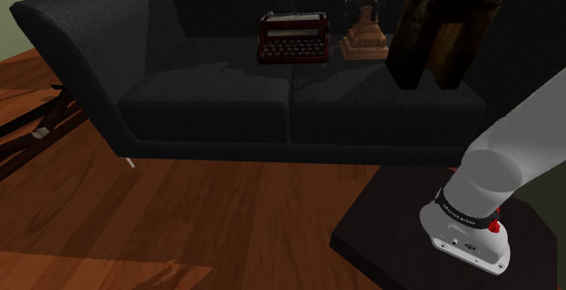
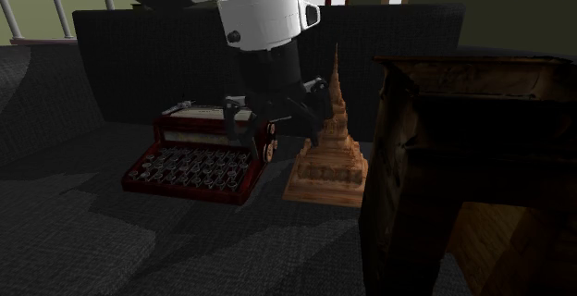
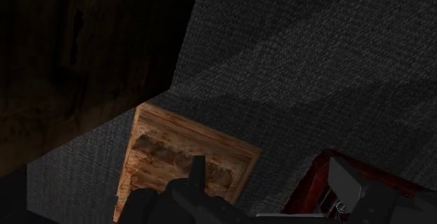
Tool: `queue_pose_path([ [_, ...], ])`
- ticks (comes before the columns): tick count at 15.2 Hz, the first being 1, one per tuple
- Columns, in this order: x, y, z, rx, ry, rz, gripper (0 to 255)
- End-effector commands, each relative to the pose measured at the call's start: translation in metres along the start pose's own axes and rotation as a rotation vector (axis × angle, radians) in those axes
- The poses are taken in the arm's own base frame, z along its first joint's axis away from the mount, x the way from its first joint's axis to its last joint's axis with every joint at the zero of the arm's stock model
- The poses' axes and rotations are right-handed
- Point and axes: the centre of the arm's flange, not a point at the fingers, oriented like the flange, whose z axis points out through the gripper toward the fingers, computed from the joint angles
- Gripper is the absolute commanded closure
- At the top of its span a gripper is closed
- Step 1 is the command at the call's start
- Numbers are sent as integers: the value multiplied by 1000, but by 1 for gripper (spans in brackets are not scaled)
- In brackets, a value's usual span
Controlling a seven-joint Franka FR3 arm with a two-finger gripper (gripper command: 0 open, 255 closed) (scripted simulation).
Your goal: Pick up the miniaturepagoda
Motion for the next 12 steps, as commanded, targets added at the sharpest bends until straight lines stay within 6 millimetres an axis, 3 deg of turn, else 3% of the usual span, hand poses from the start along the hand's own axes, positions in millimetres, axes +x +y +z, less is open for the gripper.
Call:
queue_pose_path([
  [1, 20, 11, -9, -19, 22, 66, 0],
  [12, 103, 89, -52, -118, 137, 416, 0],
])
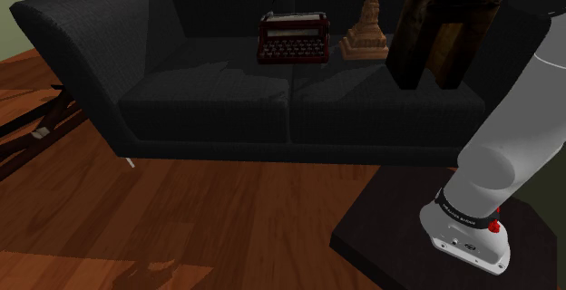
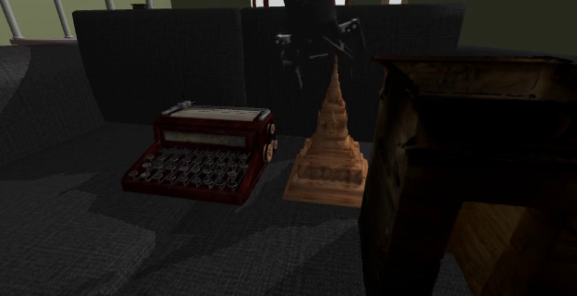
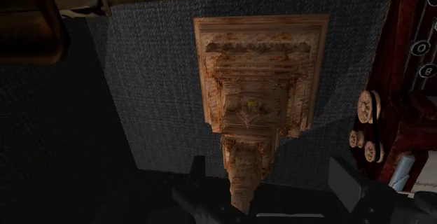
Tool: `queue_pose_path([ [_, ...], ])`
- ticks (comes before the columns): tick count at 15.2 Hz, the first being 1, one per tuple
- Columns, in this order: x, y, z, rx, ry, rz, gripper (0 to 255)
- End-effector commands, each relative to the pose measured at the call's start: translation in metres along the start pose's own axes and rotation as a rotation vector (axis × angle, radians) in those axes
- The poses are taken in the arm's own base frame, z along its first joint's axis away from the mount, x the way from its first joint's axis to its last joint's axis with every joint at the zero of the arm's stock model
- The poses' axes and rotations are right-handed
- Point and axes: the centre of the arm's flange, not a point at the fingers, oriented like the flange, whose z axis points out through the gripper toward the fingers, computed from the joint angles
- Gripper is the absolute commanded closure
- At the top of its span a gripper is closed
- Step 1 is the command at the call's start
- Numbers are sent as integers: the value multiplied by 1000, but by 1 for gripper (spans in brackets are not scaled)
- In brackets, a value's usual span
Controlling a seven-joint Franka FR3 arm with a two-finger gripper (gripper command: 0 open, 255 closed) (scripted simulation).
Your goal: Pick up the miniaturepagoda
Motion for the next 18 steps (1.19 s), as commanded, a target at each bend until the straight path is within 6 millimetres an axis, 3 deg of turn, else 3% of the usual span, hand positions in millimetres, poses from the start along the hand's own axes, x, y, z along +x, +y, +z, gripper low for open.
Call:
queue_pose_path([
  [1, 19, 11, -7, -19, 22, 66, 0],
  [2, 25, 15, -9, -25, 29, 87, 0],
  [11, 11, 8, 28, -25, 29, 87, 0],
  [12, 11, 8, 28, -25, 29, 87, 255],
  [18, 12, 8, 29, -25, 29, 87, 255],
])
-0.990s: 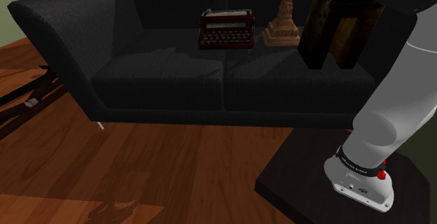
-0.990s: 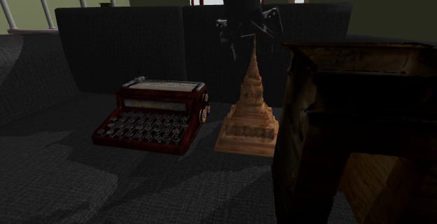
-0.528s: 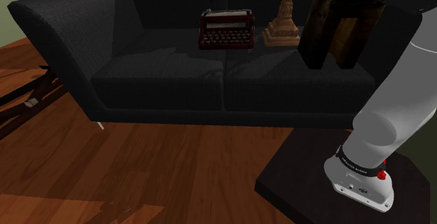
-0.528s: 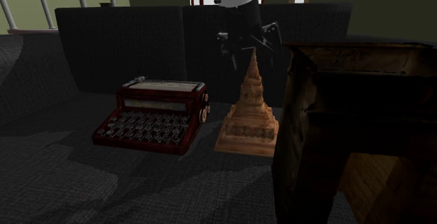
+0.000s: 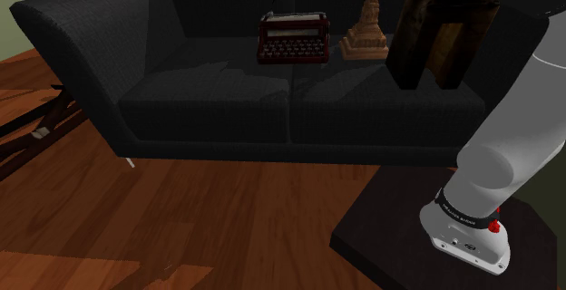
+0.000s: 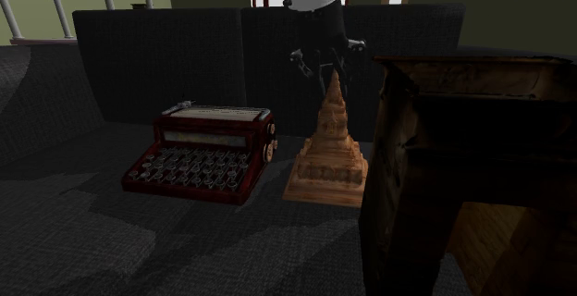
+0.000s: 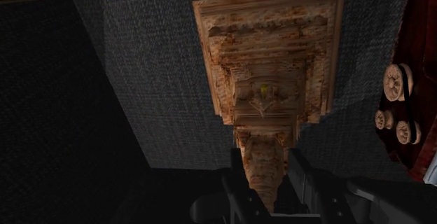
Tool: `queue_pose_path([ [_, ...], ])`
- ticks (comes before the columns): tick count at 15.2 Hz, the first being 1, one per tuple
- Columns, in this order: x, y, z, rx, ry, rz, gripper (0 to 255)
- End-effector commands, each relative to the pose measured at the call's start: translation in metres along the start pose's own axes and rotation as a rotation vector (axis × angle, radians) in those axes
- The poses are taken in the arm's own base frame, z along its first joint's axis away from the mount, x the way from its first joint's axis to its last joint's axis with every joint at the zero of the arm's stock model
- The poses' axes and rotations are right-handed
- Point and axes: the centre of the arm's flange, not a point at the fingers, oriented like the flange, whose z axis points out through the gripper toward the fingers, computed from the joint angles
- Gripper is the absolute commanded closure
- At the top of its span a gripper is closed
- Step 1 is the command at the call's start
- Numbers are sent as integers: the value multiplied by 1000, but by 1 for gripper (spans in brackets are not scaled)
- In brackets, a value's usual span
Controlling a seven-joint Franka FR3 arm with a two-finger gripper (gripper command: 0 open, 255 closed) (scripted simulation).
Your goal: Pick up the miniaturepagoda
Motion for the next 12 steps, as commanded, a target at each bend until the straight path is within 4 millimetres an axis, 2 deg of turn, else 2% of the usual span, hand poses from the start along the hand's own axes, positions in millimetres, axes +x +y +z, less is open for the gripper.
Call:
queue_pose_path([
  [1, 0, 0, 3, -4, -6, 0, 255],
  [3, 0, 0, 3, -4, -5, 0, 255],
  [12, 17, 8, -41, -4, -5, 0, 255],
])
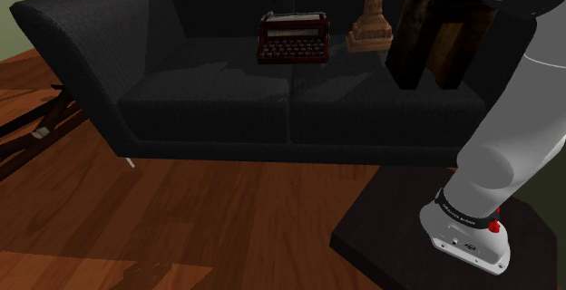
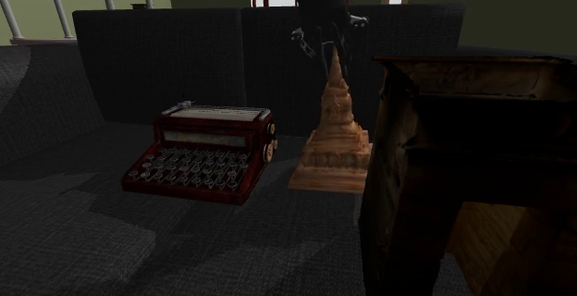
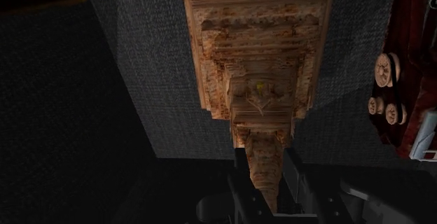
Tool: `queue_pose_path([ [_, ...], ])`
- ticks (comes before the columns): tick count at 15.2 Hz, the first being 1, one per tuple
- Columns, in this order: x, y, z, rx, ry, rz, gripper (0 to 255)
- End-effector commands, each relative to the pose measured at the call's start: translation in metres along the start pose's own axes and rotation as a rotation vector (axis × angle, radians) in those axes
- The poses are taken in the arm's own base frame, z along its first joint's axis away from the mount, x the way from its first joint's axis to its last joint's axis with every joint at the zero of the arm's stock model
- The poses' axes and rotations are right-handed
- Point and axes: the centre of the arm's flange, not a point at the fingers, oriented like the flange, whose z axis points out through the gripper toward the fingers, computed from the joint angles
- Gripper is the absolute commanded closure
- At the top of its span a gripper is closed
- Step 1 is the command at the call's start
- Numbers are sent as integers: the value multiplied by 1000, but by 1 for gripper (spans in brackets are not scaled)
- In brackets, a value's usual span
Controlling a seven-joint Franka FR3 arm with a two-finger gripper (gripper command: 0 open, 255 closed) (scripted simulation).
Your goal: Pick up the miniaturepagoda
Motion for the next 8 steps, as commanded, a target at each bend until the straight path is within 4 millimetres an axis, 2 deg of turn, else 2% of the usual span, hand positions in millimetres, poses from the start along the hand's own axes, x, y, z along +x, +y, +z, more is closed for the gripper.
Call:
queue_pose_path([
  [1, 4, 3, -12, 1, 3, 1, 255],
  [6, 14, 8, -36, 1, 3, 1, 255],
  [8, 14, 8, -36, 1, 3, 1, 255],
])
